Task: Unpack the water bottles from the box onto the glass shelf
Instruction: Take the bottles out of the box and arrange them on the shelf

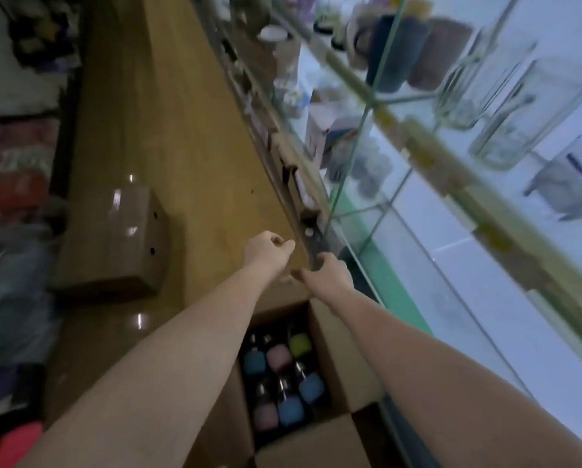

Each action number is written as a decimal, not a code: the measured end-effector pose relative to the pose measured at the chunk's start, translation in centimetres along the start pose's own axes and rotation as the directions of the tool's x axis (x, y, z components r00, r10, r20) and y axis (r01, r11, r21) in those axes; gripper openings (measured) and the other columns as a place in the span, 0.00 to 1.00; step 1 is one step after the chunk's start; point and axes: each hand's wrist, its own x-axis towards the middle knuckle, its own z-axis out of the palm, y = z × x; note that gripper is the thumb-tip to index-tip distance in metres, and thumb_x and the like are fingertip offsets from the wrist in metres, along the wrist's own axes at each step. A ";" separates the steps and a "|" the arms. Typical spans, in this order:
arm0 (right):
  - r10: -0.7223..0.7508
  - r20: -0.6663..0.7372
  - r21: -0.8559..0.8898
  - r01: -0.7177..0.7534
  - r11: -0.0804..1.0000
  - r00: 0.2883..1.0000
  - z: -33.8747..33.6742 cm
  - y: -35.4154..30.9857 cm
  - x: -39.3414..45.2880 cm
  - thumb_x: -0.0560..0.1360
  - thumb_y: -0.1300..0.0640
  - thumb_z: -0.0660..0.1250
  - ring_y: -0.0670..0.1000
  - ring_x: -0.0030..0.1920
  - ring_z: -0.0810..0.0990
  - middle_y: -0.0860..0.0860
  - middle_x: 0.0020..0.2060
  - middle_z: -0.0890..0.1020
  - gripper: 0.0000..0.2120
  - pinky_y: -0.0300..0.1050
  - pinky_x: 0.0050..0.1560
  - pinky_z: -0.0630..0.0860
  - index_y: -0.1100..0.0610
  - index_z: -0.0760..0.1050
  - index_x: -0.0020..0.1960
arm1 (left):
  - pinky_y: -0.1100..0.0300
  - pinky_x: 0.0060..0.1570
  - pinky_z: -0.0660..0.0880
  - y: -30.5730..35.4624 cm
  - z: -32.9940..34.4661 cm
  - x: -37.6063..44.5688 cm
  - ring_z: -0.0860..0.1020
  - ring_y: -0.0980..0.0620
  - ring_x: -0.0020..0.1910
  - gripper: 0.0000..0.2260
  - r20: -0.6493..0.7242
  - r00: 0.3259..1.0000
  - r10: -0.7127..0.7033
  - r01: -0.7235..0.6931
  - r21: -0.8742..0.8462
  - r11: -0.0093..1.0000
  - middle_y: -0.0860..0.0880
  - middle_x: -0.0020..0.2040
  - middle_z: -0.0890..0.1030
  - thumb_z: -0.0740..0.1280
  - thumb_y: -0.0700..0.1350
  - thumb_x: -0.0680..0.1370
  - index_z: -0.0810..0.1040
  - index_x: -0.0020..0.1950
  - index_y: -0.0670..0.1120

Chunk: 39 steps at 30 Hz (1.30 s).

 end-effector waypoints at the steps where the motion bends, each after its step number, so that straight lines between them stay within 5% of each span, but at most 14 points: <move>1: 0.003 0.018 0.006 -0.004 1.000 1.000 0.7 0.8 0.6 0.72 0.46 0.68 0.57 0.68 0.68 0.56 0.69 0.66 0.35 0.49 0.66 0.69 0.57 0.60 0.74 | 0.59 0.48 0.67 -1.0 0.7 0.5 0.74 0.46 0.57 0.15 0.004 1.000 -0.025 0.025 -0.011 1.000 0.45 0.61 0.76 0.63 0.51 0.79 0.74 0.61 0.43; 8: 0.092 0.119 0.007 -0.094 0.996 0.989 5.1 8.3 4.4 0.74 0.50 0.68 0.56 0.66 0.70 0.55 0.68 0.67 0.33 0.48 0.63 0.69 0.56 0.60 0.74 | 0.58 0.49 0.68 -8.0 6.4 4.8 0.71 0.51 0.49 0.12 0.016 0.985 -0.171 0.172 -0.053 0.984 0.48 0.55 0.75 0.62 0.51 0.79 0.74 0.58 0.45; 15: 0.297 0.243 -0.082 -0.286 0.955 0.923 13.8 19.0 9.4 0.73 0.50 0.69 0.56 0.65 0.71 0.56 0.68 0.67 0.34 0.47 0.62 0.70 0.57 0.59 0.74 | 0.56 0.55 0.71 -18.4 15.7 9.4 0.76 0.45 0.58 0.13 0.083 0.935 -0.344 0.346 -0.009 0.938 0.46 0.58 0.78 0.63 0.51 0.79 0.75 0.58 0.45; 26: 0.333 0.338 -0.046 -0.338 0.940 0.880 27.5 27.7 20.1 0.72 0.51 0.71 0.56 0.63 0.72 0.56 0.69 0.66 0.35 0.49 0.61 0.73 0.56 0.59 0.74 | 0.58 0.52 0.69 -31.7 25.0 18.2 0.74 0.46 0.60 0.17 0.164 0.870 -0.464 0.456 0.086 0.886 0.45 0.63 0.75 0.62 0.51 0.79 0.72 0.65 0.45; 31: 0.380 0.288 -0.037 -0.387 0.921 0.879 31.0 31.7 25.9 0.73 0.53 0.70 0.59 0.65 0.70 0.58 0.70 0.63 0.37 0.50 0.61 0.72 0.57 0.53 0.76 | 0.56 0.59 0.70 -35.2 30.3 23.4 0.72 0.46 0.63 0.18 0.213 0.874 -0.436 0.424 0.101 0.900 0.45 0.64 0.74 0.62 0.52 0.79 0.72 0.66 0.46; 39: 0.326 0.089 -0.016 -0.326 0.945 0.941 36.2 38.2 33.9 0.73 0.54 0.70 0.58 0.74 0.58 0.57 0.75 0.56 0.41 0.54 0.72 0.61 0.56 0.48 0.77 | 0.61 0.49 0.66 -39.3 39.2 32.1 0.73 0.44 0.64 0.27 0.253 0.880 -0.403 0.392 0.093 0.915 0.42 0.67 0.72 0.63 0.55 0.78 0.63 0.72 0.43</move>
